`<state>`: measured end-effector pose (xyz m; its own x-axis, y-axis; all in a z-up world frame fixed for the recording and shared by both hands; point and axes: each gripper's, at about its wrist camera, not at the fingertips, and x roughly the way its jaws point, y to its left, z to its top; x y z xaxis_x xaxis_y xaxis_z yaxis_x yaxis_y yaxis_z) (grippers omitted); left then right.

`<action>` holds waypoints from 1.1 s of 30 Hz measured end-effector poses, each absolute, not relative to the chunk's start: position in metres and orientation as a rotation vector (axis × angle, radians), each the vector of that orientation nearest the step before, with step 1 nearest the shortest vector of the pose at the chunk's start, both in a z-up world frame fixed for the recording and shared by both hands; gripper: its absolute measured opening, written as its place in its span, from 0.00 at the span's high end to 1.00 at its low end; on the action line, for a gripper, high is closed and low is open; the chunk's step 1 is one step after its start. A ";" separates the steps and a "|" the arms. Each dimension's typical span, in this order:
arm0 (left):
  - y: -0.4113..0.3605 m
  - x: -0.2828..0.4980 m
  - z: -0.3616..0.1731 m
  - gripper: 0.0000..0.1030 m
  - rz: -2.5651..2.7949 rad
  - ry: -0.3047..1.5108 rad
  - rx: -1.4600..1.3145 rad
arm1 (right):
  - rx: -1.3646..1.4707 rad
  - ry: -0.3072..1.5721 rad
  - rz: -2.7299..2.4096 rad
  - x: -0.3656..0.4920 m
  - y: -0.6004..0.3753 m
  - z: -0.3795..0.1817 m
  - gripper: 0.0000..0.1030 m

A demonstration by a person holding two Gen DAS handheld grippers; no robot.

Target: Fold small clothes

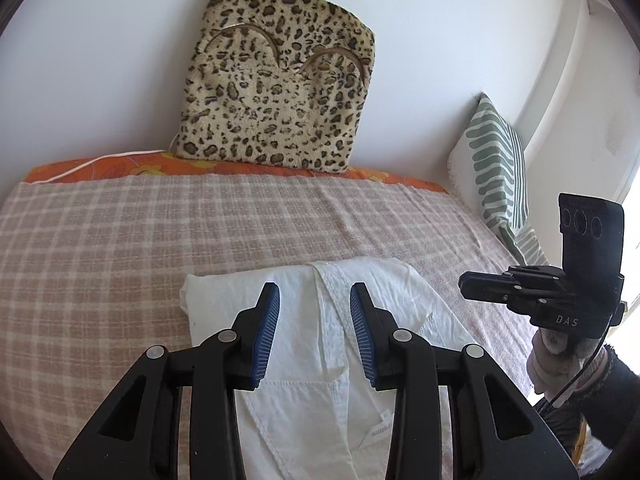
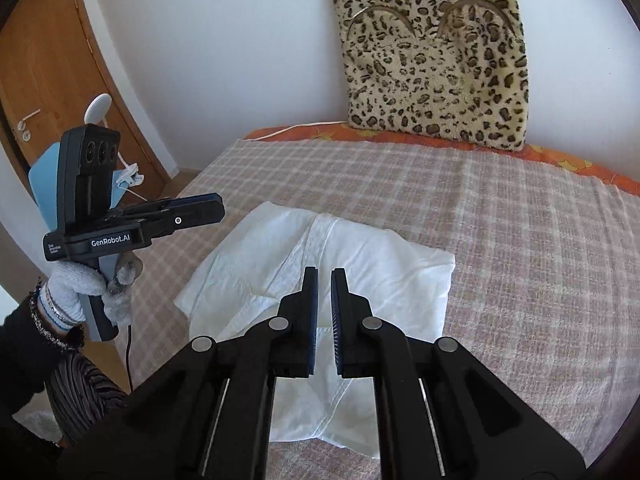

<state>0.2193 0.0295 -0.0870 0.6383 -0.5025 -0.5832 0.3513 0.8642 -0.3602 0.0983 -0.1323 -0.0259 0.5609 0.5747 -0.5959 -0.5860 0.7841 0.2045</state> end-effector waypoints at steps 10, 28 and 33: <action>-0.006 0.268 -0.118 0.67 -0.486 0.800 -0.185 | 0.006 0.783 0.672 0.164 -0.081 -0.064 0.94; -0.010 0.282 -0.143 0.67 -0.406 0.887 -0.057 | 0.080 0.865 0.663 0.190 -0.112 -0.084 0.92; -0.014 0.272 -0.124 0.67 -0.434 0.824 -0.061 | 0.332 0.851 0.582 0.205 -0.193 -0.086 0.80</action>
<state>0.2725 -0.0143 -0.1236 0.5970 -0.3971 -0.6971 0.3505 0.9107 -0.2186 0.2050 -0.1932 -0.0860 0.5181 0.6026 -0.6070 -0.3468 0.7967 0.4949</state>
